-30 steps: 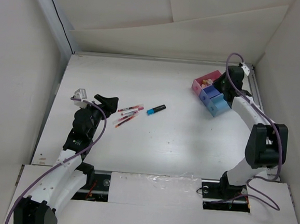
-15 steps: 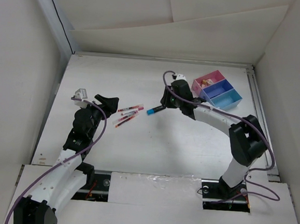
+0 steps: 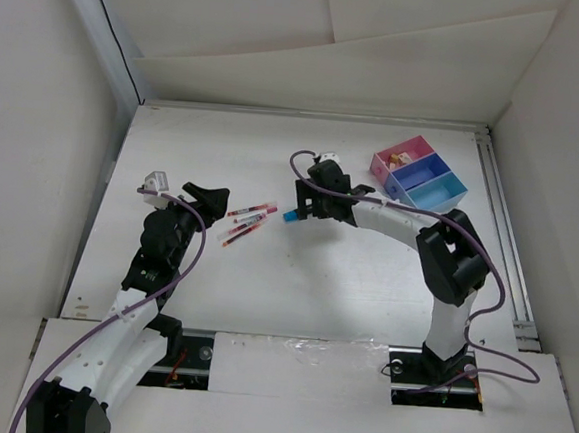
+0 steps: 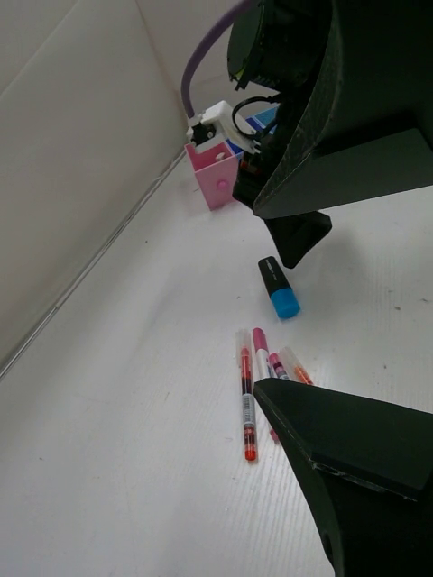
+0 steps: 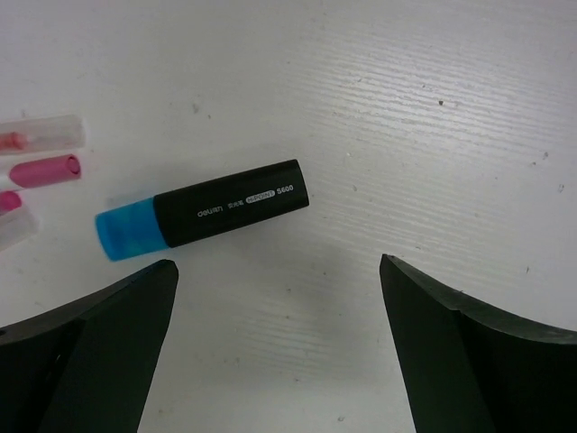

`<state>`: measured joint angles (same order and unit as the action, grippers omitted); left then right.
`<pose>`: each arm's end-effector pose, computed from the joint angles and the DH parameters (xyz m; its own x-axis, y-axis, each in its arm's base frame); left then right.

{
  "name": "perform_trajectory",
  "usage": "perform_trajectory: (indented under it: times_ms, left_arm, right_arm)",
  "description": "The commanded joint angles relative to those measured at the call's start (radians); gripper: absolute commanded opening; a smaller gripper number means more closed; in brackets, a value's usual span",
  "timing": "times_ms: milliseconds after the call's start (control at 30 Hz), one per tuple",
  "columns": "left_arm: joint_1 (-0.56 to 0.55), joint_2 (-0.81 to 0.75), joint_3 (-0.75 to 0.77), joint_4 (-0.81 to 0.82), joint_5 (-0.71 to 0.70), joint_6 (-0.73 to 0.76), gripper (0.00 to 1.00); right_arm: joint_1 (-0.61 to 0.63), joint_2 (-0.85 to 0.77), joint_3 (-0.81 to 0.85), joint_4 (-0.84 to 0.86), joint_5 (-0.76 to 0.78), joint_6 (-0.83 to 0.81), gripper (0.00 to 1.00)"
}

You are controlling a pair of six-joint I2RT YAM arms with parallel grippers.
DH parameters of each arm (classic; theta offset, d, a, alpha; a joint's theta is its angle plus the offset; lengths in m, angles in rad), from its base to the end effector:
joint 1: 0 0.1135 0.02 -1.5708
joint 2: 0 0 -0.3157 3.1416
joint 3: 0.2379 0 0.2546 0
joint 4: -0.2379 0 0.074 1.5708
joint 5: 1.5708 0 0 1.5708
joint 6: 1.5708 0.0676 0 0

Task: Sort the stationery into containers
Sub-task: Grab a piece of stationery with the right arm

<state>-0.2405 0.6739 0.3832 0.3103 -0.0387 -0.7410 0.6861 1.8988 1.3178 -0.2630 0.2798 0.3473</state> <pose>0.1648 -0.0377 0.2998 -0.1213 -0.6648 -0.7371 0.1607 0.7197 -0.6754 0.3630 0.2731 0.2229 -0.7026 -0.1525 -0.6951 -0.2422 0.9697 0.0321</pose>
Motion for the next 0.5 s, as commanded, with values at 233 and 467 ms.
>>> perform_trajectory:
  times_ms: [233,467]
  left_arm:
    - [-0.002,-0.013,0.020,0.050,0.003,0.012,0.69]
    - [-0.002,-0.013,0.020,0.050,0.003,0.012,0.69]
  right_arm:
    - [0.009,0.114,0.166,-0.142,0.038,-0.102,1.00]
    - [0.018,0.180,0.247,-0.153,0.015,-0.130,1.00]
